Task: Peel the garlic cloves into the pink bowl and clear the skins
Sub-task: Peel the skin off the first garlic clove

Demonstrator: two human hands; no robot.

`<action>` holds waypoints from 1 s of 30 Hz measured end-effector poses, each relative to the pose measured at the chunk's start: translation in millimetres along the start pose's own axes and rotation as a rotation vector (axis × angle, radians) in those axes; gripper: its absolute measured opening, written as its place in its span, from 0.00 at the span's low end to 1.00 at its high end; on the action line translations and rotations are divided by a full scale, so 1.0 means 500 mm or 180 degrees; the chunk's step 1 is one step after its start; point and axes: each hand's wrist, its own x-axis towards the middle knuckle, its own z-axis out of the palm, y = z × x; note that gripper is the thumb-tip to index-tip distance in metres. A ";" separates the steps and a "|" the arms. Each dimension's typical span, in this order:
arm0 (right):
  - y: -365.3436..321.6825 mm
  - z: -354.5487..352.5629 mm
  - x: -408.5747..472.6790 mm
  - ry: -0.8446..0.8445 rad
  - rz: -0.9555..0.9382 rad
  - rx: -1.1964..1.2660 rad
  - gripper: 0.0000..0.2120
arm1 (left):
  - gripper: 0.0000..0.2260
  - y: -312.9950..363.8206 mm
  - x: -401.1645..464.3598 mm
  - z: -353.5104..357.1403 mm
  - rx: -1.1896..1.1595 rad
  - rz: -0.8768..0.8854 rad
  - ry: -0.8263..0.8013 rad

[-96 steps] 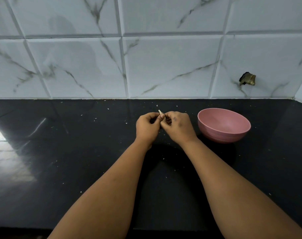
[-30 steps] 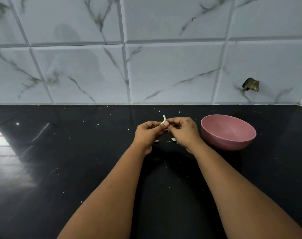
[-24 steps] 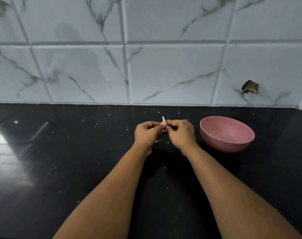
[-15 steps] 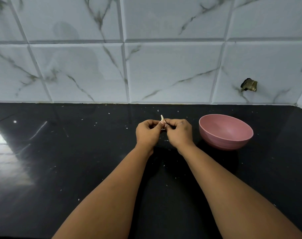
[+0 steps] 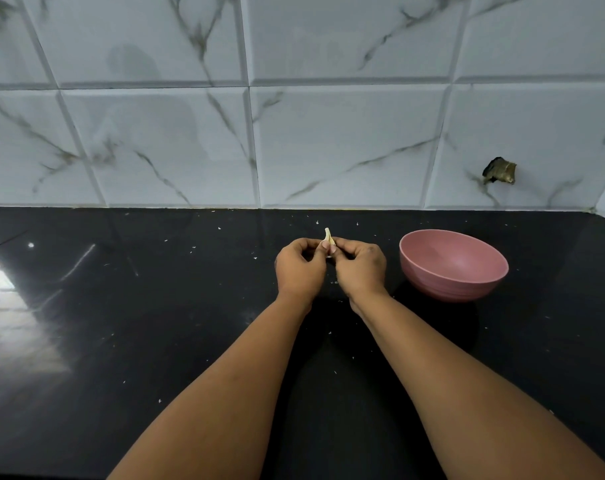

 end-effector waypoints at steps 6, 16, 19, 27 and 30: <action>-0.005 0.010 -0.006 0.0265 0.0129 0.0250 0.09 | 0.04 0.005 -0.004 0.010 0.0302 0.0227 0.0221; -0.004 -0.027 0.011 -0.0314 -0.0492 -0.0735 0.09 | 0.09 -0.011 0.001 0.015 -0.0462 -0.0454 -0.0304; -0.006 -0.030 0.013 -0.0265 -0.0620 -0.0633 0.07 | 0.11 -0.001 0.003 0.013 -0.0796 -0.0512 -0.0464; -0.016 -0.042 0.014 -0.0285 0.0298 0.0715 0.05 | 0.14 0.013 0.007 0.008 -0.1353 -0.0975 -0.0661; -0.020 -0.037 0.010 -0.0442 0.0216 0.0805 0.03 | 0.12 0.008 0.011 0.002 -0.1396 -0.0991 -0.0624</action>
